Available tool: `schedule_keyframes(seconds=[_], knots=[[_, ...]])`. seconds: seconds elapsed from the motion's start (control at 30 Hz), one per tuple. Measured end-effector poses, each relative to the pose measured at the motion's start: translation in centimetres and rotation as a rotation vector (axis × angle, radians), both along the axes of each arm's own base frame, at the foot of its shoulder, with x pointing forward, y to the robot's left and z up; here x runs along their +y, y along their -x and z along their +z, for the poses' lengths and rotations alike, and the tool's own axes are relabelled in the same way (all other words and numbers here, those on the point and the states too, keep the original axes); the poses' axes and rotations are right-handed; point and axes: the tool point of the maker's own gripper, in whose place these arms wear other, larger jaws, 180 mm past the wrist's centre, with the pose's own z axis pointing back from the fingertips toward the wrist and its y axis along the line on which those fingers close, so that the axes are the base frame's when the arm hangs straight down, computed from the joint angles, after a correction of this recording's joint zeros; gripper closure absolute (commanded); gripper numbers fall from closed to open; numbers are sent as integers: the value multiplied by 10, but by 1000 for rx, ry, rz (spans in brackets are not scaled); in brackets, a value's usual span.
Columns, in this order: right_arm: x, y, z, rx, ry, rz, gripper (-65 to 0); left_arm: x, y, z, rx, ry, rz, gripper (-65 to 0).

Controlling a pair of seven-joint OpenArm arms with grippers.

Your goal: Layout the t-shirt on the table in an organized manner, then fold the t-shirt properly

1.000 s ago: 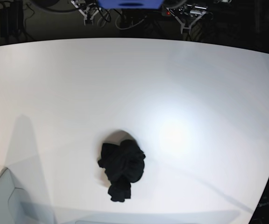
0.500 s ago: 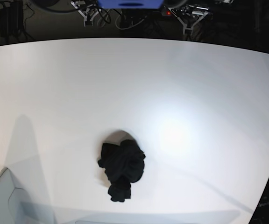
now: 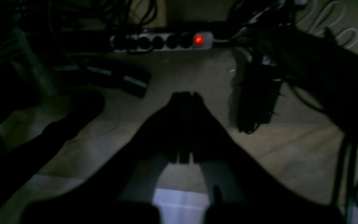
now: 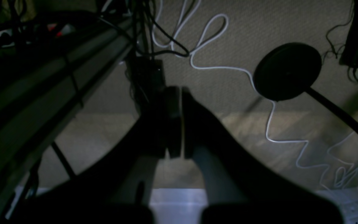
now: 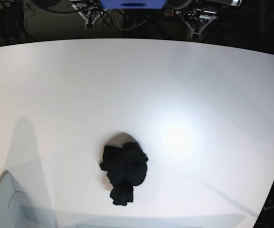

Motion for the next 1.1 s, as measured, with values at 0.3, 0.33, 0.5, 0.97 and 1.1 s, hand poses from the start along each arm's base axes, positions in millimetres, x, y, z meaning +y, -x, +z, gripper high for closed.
schedule_keyframes(seconds=[0.3,0.33,0.5,0.97,1.1], knots=[[0,10,0,13,-1,0,0,15,4,1,1,-22,2,0],[0,12,0,13,0,0,0,18,5,2,2,-27,2,0],[-3,10,8,-52,7,-3,0,19,5,2,2,-29,3,0],[-3,39,14,-52,10,-5,0,20,23,12,-75,-24,-32,0],[-3,43,15,-52,8,-4,0,19,20,14,-94,-21,-35,0]])
